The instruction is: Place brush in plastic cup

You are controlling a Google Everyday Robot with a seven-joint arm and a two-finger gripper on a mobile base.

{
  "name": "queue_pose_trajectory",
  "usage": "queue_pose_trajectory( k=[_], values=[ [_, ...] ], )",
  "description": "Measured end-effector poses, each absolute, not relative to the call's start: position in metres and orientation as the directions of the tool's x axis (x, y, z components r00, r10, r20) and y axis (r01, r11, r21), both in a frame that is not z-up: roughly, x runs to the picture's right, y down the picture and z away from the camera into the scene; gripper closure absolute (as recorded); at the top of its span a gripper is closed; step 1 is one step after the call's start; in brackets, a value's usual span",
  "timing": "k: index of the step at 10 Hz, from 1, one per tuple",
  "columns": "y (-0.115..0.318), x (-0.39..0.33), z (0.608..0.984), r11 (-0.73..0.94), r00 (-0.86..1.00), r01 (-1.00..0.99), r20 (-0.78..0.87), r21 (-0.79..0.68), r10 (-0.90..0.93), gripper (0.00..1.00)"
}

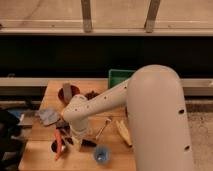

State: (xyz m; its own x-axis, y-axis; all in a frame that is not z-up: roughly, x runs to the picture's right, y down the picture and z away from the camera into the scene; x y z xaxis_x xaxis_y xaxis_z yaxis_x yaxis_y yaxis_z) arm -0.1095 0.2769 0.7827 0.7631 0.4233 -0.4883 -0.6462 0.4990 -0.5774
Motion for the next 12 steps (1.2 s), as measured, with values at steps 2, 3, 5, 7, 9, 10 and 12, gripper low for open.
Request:
queue_pose_trajectory(
  k=[2,3,5,7,9,10,12],
  values=[
    [0.275,-0.108,0.782,0.498,0.761,-0.649,-0.49,-0.575,0.426,0.74],
    [0.275,-0.105,0.782,0.498,0.758,-0.652,-0.495,-0.572,0.425,0.84],
    [0.275,-0.106,0.782,0.496,0.759,-0.651,-0.494,-0.574,0.424,0.99],
    [0.269,-0.102,0.778,0.498,0.76,-0.65,-0.472,-0.574,0.447,1.0],
    [0.248,-0.1,0.766,0.511,0.76,-0.648,-0.439,-0.564,0.479,1.0],
    [0.233,-0.1,0.757,0.525,0.763,-0.644,-0.415,-0.557,0.496,1.0],
    [0.207,-0.103,0.741,0.554,0.772,-0.63,-0.363,-0.544,0.521,1.0]
  ],
)
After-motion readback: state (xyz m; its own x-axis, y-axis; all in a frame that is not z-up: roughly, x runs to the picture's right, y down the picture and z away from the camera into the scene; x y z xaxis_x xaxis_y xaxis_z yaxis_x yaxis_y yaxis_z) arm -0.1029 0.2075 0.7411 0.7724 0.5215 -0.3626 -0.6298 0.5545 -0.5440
